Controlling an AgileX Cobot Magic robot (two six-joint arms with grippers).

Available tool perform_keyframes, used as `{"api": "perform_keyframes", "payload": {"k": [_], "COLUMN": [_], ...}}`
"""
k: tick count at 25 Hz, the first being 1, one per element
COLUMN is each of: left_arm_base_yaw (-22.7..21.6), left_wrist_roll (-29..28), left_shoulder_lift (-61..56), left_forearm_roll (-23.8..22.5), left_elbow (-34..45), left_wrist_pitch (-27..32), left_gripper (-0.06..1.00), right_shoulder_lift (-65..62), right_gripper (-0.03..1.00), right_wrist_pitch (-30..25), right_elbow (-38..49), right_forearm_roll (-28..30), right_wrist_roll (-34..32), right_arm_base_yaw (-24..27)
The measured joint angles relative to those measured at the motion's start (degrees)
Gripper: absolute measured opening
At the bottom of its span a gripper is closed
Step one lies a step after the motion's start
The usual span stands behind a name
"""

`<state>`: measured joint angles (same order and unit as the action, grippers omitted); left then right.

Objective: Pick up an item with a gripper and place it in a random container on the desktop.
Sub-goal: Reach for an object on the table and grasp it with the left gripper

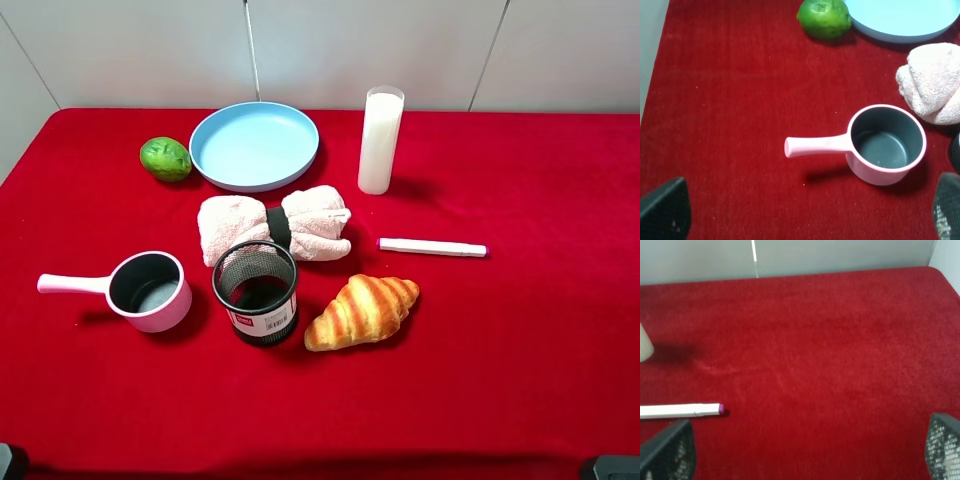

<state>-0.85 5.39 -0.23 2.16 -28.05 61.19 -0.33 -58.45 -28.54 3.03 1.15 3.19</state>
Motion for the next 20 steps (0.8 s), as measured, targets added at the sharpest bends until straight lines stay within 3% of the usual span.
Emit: {"api": "perform_keyframes", "payload": {"k": [20], "left_arm_base_yaw": [0.0], "left_wrist_roll": [0.0], "left_shoulder_lift": [0.0], "left_forearm_roll": [0.0], "left_elbow": [0.0], "left_wrist_pitch": [0.0], "left_gripper": [0.96], "right_shoulder_lift": [0.0], "right_gripper": [0.69], "right_wrist_pitch": [0.0], "right_elbow": [0.0], "right_forearm_roll": [0.0], "right_wrist_roll": [0.0], "right_arm_base_yaw": [0.0]}}
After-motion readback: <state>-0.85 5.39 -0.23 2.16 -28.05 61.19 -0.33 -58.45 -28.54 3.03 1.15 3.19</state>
